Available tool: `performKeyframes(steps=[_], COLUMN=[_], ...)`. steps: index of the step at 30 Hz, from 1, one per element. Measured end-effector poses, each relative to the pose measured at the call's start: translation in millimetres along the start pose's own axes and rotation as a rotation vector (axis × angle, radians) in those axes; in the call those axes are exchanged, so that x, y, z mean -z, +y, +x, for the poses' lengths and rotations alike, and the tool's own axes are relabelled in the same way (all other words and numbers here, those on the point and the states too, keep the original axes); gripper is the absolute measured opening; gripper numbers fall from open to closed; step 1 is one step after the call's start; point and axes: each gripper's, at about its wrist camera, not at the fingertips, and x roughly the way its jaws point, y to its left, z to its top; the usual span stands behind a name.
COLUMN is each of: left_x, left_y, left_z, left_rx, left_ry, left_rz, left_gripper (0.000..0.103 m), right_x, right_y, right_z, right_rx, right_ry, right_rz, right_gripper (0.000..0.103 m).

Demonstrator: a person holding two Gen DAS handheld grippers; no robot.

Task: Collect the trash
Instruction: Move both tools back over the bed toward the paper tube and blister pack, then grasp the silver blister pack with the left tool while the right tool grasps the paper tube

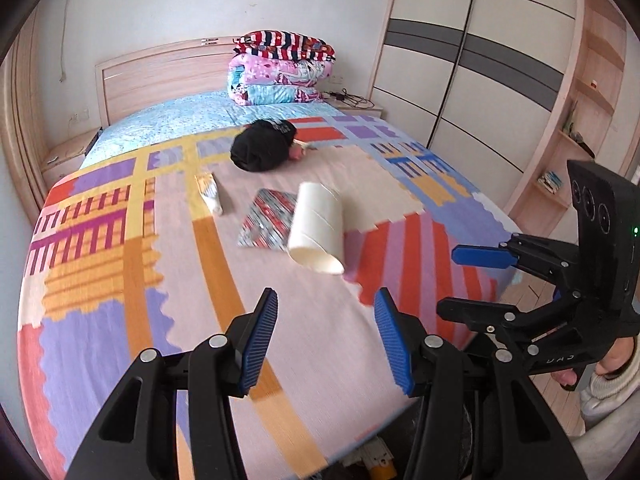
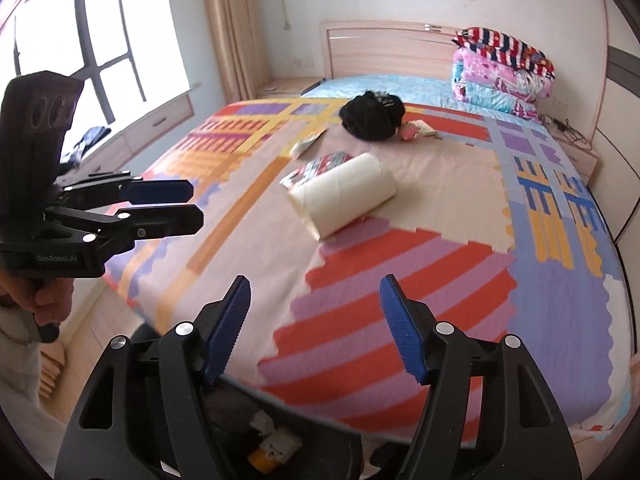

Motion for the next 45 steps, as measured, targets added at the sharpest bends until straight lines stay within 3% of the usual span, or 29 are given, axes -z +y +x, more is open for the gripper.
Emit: performKeyframes(steps=[14,18,28,36,40,45], left_x=[-41,-47,-59,-59,-59,-59], left_y=[51,64,77,78,78,76], left_z=[45,66,108,126,131,133], left_rx=[-0.018,0.020,0.026,0.020,0.026,0.056], left_ry=[0.018,0.046,0.100,0.132,0.135,0.140], left_rz=[-0.039,-0.073,-0.068,-0.057,-0.052,-0.044], left_gripper=[0.049,0.049,0.049,0.047,0.043,0.027], right_x=[-42,-49,-60,-63,-63,-65], right_y=[-18,-22,-43,-44,-48,-44], right_z=[39,49,87,106,113,118], right_rx=[-0.016,-0.024,-0.055,-0.045,-0.050,-0.032], right_ry=[-0.015,-0.014,0.041,0.068,0.077,0.068], right_rz=[0.105,0.136,0.311,0.350,0.386,0.349], right_gripper=[0.076,0.078,0.080,0.080,0.080,0.080])
